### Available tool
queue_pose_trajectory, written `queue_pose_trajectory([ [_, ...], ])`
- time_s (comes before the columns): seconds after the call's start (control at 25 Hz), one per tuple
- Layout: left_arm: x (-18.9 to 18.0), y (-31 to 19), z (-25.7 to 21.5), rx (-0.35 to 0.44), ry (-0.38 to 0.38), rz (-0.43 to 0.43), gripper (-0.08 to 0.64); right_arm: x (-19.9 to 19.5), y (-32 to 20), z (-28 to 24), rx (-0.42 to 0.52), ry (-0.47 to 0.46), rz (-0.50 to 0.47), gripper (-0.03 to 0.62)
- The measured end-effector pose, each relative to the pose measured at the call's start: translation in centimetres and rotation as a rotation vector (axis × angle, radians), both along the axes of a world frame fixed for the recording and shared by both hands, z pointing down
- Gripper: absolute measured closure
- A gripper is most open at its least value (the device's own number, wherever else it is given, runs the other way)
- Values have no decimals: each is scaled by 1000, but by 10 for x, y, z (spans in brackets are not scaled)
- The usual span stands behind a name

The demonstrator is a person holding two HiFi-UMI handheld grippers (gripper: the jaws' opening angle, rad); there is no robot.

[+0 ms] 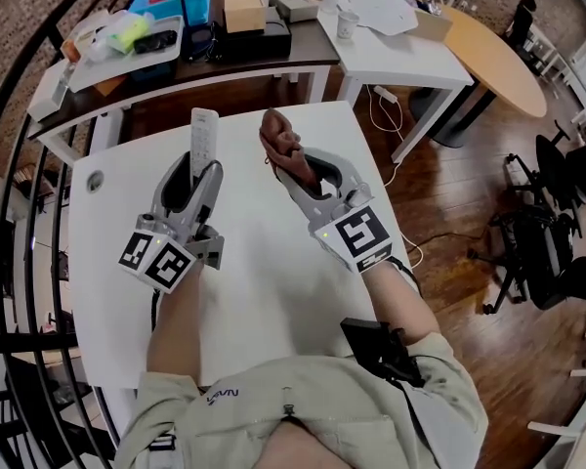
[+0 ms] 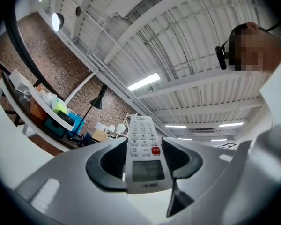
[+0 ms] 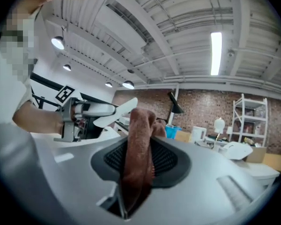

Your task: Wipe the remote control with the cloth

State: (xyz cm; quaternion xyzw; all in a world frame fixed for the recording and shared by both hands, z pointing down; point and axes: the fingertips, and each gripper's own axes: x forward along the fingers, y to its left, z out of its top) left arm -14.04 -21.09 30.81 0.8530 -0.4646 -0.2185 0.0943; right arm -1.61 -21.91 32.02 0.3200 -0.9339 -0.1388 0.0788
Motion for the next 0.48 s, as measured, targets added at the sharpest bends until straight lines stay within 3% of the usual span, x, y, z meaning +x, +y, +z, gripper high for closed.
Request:
queue_pose_trajectory([
  [0.28,-12,-32,7,-11,-161,-127,316,23,-50,8,0,-12,131,480],
  [0.48,-23,-62,34,-103,-318,-206,317,36,-85,17,-8,-13,208,480],
])
